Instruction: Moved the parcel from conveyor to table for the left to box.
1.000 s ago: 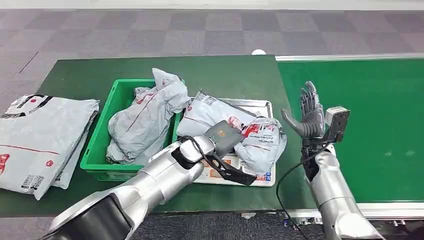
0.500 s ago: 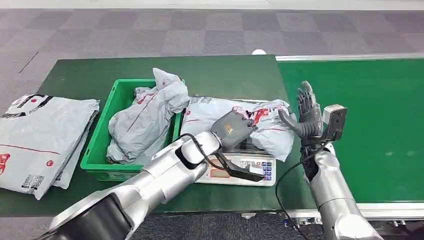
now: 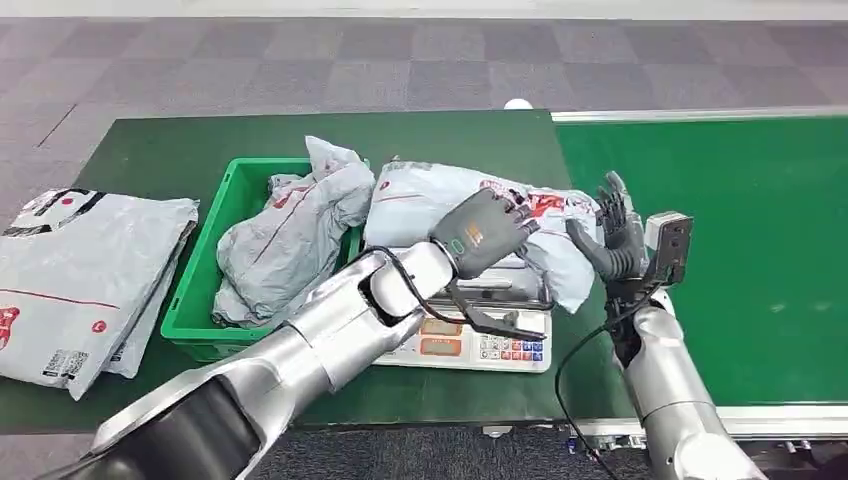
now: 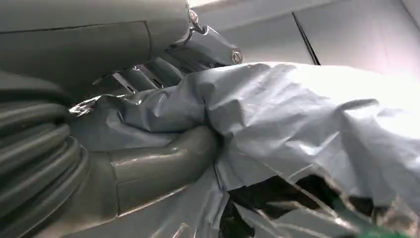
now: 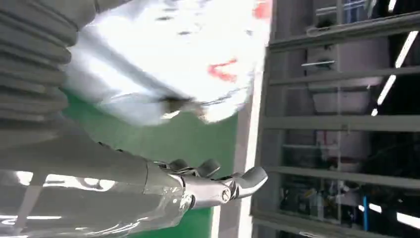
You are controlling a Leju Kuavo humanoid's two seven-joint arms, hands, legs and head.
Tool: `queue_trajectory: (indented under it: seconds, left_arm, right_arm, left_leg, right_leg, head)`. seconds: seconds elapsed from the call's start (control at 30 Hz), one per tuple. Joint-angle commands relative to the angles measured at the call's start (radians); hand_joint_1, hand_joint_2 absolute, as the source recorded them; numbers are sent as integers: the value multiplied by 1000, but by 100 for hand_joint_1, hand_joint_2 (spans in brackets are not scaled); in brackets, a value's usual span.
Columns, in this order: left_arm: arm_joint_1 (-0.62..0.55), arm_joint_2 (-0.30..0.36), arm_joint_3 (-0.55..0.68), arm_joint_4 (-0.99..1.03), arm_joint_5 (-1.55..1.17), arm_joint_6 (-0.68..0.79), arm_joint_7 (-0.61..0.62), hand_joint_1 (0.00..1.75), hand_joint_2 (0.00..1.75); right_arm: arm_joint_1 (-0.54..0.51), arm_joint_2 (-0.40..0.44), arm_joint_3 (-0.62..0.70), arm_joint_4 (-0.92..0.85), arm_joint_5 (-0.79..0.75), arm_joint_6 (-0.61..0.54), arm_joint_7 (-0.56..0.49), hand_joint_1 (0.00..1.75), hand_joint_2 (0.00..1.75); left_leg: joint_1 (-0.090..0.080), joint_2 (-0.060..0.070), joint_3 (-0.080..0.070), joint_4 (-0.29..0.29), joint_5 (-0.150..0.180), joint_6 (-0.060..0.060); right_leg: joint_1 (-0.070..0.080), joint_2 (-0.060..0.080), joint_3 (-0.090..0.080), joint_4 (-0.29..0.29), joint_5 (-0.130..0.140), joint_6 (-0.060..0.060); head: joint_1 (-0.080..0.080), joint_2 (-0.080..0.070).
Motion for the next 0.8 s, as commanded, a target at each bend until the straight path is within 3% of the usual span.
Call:
queue_trajectory:
  seconds: [0.03,0.17,0.33,0.43,0.6,0.8]
  left_arm:
    - [-94,105,97,-12,-186,28,74,175,175]
    - [-111,121,138,-12,-215,-10,101,175,175]
    - [-115,202,252,24,-217,-100,167,175,175]
    - [-68,279,348,51,-166,-125,171,175,175]
    - [13,382,433,48,-135,-97,230,175,175]
    - [76,445,489,-19,-164,-151,298,175,175]
  right_arm:
    - [-41,-39,-3,95,41,-13,18,0,175]
    - [-26,-57,-10,69,30,-3,35,0,175]
    - [46,-74,-32,4,21,-7,45,0,175]
    - [91,-87,-43,-34,20,0,47,0,175]
    - [82,-78,-54,-29,28,-5,54,0,175]
    - [96,-67,-75,-53,49,-22,68,0,175]
  left_leg:
    - [0,3,1,0,0,0]
    - [0,1,0,1,0,0]
    - [0,2,2,-1,0,-1]
    - [1,5,4,-2,0,-1]
    - [0,8,6,-5,0,-1]
    - [2,8,5,-4,0,-1]
  right_leg:
    - [0,3,0,0,1,-1]
    - [0,1,-1,1,0,-1]
    - [0,2,1,0,0,-1]
    - [1,5,2,-2,1,-2]
    - [0,8,2,-2,1,-2]
    - [1,9,2,-2,1,-1]
  head:
    - [0,0]
    - [0,0]
    - [0,0]
    - [0,0]
    - [0,0]
    - [0,0]
